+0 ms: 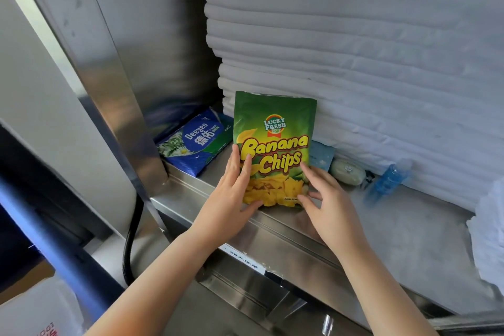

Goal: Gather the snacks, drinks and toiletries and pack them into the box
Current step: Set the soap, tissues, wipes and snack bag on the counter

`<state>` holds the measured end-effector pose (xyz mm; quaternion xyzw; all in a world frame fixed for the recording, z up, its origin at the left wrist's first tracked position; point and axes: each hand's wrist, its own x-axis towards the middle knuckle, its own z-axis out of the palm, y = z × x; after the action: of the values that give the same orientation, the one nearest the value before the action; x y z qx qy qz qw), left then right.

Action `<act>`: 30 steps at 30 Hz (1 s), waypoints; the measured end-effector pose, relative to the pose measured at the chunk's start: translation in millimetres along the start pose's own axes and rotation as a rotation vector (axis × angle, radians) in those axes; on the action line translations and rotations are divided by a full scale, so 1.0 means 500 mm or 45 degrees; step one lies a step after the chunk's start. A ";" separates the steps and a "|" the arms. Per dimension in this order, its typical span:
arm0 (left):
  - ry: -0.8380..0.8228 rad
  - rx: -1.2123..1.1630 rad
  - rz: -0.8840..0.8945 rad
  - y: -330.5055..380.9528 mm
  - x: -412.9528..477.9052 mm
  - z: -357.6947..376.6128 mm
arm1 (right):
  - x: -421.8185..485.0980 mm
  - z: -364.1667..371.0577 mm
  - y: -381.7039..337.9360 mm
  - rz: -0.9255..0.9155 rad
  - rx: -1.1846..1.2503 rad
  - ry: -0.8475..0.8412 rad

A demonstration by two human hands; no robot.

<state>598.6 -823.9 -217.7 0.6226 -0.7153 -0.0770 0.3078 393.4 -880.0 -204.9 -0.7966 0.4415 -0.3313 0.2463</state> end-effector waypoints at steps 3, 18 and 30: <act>0.023 0.010 -0.054 -0.008 0.010 -0.024 | 0.014 0.012 -0.017 -0.023 0.055 -0.018; -0.186 0.169 -0.550 -0.152 0.096 -0.131 | 0.136 0.148 -0.092 0.065 0.268 -0.250; 0.028 0.634 -0.314 -0.140 0.082 -0.118 | 0.150 0.187 -0.092 -0.066 0.102 -0.288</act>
<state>687.8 -861.2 -191.1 0.7623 -0.6276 0.0711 0.1413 517.3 -913.1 -211.6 -0.8295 0.3766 -0.2630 0.3177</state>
